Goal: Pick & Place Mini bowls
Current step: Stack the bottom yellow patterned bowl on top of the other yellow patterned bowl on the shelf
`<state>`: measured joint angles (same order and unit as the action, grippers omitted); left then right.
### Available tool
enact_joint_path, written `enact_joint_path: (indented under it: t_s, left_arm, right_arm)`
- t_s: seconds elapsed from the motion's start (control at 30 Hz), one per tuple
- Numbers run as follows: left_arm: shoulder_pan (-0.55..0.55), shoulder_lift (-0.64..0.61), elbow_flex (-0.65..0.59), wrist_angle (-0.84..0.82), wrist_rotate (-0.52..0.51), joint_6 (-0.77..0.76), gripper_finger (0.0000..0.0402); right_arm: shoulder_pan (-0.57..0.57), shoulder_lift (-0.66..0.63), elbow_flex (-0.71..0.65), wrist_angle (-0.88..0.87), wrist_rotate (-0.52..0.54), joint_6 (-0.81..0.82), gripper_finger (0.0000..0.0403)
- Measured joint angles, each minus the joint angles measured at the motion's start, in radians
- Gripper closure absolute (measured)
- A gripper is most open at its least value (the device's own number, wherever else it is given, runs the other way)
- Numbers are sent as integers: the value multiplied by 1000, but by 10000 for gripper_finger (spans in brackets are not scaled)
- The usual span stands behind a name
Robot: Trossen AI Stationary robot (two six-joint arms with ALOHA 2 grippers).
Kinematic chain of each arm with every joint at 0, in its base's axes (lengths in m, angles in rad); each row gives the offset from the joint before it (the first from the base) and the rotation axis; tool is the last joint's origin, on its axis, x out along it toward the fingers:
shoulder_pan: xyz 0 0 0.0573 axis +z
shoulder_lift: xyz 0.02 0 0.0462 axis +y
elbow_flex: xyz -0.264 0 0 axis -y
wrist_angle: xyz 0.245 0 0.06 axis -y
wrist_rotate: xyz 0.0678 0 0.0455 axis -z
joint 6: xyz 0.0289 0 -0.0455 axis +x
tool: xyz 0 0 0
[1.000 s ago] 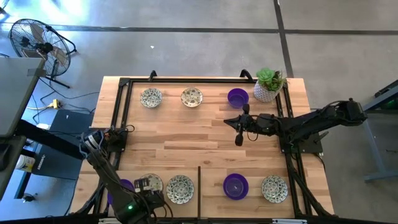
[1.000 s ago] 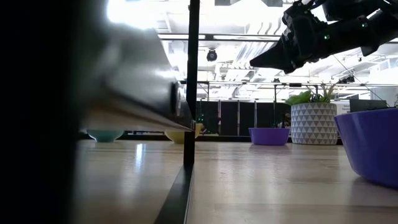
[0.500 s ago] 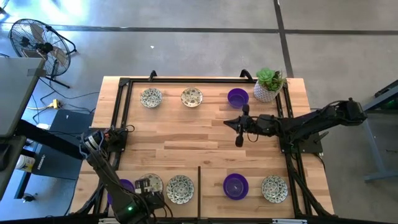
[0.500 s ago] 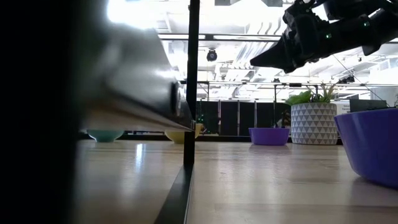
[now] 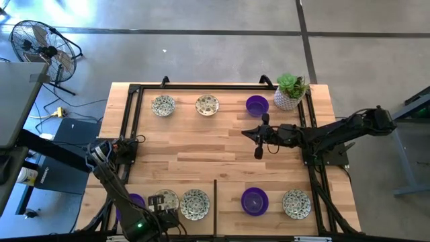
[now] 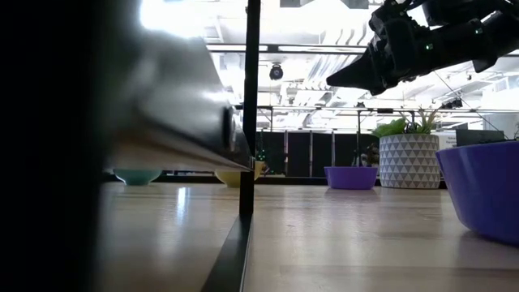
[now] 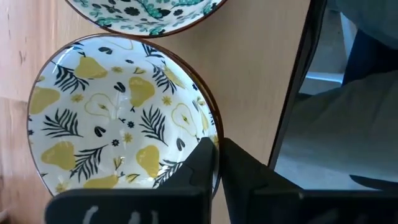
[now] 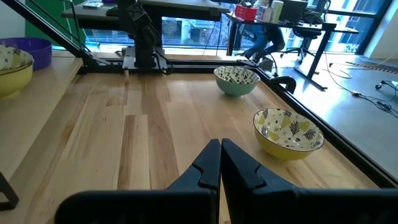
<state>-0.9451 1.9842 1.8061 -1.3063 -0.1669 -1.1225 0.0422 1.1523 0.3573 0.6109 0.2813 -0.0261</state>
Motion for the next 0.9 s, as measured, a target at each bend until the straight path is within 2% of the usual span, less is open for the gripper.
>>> enact_joint_path:
  t_s: [0.17, 0.5, 0.9]
  left_arm:
    - [0, 0, 0, -2, -4, 0, 383]
    - [0, 3, -1, -1, 28, -17, 325]
    - [0, 3, -1, -44, 27, -34, 328]
  right_arm:
    - [0, 0, 0, 0, 0, 0, 402]
    - [0, 0, 0, 0, 0, 2, 402]
    - [0, 0, 0, 0, -2, 2, 402]
